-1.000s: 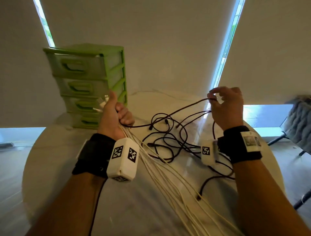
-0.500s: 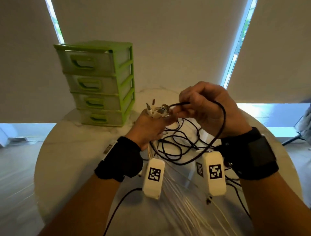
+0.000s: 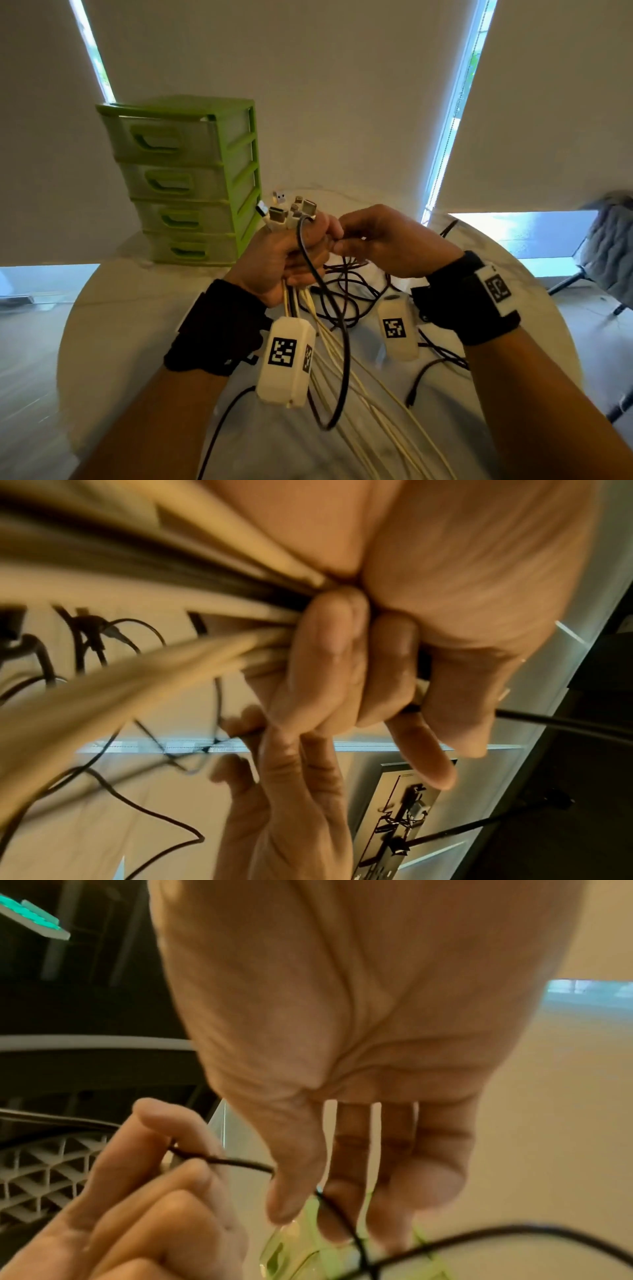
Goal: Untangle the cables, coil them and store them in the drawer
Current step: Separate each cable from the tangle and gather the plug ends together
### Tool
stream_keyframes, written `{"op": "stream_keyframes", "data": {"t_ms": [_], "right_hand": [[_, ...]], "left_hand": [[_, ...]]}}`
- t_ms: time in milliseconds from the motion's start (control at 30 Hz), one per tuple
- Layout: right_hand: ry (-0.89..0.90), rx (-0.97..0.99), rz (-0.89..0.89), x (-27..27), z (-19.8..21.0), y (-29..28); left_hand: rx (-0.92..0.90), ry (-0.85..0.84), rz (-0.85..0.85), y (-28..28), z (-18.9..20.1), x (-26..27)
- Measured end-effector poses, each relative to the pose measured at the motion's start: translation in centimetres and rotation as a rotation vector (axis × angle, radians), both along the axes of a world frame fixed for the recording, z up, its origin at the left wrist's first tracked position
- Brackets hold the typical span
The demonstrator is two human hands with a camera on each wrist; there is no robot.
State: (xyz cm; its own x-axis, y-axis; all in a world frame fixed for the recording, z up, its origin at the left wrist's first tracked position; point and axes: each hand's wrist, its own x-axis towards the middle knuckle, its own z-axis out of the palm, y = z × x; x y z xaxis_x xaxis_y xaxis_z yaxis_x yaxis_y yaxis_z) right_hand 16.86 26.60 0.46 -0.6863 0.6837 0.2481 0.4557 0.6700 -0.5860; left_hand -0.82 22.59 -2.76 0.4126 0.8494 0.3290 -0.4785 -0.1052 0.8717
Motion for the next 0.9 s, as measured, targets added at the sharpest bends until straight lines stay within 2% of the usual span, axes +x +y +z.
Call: {"op": "stream_keyframes", "data": {"t_ms": [167, 367, 433, 500, 567, 633, 667, 733, 767, 833, 900], "right_hand": [[-0.131, 0.405, -0.409, 3.5, 1.3, 2.0], [-0.162, 0.514, -0.668, 10.1, 2.0, 5.1], [-0.203, 0.503, -0.768, 12.3, 2.2, 5.6], [-0.396, 0.414, -0.9, 14.4, 1.9, 6.2], [-0.585, 0.236, -0.986, 15.6, 2.0, 6.0], [-0.607, 0.08, -0.947, 15.5, 2.8, 4.9], [-0.551, 0.051, -0.869, 15.0, 3.5, 4.0], [-0.388, -0.016, -0.596, 13.0, 5.0, 1.1], [-0.27, -0.11, -0.428, 11.8, 5.5, -0.8], [-0.131, -0.325, -0.181, 9.8, 6.2, -4.5], [-0.224, -0.388, -0.098, 9.2, 5.8, -6.2]], "left_hand": [[0.082, -0.058, -0.027, -1.0, 1.4, 0.3], [0.19, -0.046, -0.197, -2.6, 2.4, 0.3], [0.212, -0.015, -0.238, -2.8, 2.6, 0.6], [0.209, 0.06, -0.208, -3.1, 2.9, 1.0], [0.199, 0.192, -0.096, -3.2, 3.4, 1.6], [0.258, 0.377, -0.014, -3.4, 4.3, 2.6], [0.309, 0.488, -0.003, -3.6, 5.0, 3.3], [0.431, 0.722, 0.01, -3.8, 6.6, 4.9], [0.479, 0.802, 0.027, -3.8, 7.3, 5.8], [0.545, 0.863, 0.063, -3.8, 8.3, 7.2], [0.561, 0.85, 0.11, -3.6, 8.7, 8.0]]}}
